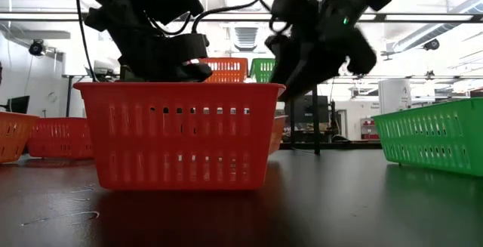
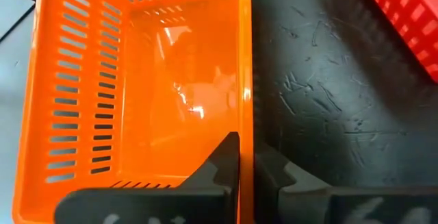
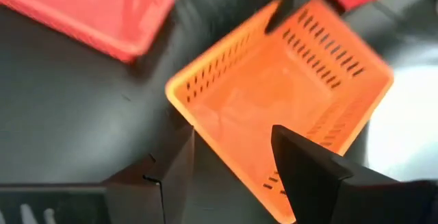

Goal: Stack baskets on shelf by color
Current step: Stack the top orange basket on top of the other orange basket on the shelf

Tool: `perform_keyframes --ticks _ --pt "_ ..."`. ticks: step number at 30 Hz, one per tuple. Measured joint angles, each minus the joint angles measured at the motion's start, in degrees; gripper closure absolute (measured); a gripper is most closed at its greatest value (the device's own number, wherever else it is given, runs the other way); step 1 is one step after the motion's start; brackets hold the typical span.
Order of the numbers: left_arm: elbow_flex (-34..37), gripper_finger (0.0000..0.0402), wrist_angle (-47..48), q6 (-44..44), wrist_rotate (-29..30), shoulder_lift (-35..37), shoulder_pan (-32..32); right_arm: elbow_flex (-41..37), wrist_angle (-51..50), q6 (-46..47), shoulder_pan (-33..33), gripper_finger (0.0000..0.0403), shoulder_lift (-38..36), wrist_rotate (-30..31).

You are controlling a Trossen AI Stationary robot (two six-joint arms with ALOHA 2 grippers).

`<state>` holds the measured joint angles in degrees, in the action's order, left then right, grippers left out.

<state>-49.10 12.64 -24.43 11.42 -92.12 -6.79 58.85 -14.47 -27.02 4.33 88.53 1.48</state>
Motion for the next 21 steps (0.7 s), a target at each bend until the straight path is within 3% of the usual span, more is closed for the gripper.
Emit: perform_keyframes --ticks 12,16,21 --pt "0.0 0.0401 -1.09 -0.02 -0.59 0.09 0.02 0.0 1.87 -6.41 -1.37 0.024 5.83 -0.53" --pt "0.02 0.0402 -1.96 -0.01 -0.81 0.12 0.02 0.02 3.07 -8.64 -1.37 0.0273 7.22 -0.45" --pt "0.02 0.0402 -2.1 0.04 -0.79 0.11 -0.02 0.0 3.87 -9.93 -1.33 0.034 8.84 -0.74"
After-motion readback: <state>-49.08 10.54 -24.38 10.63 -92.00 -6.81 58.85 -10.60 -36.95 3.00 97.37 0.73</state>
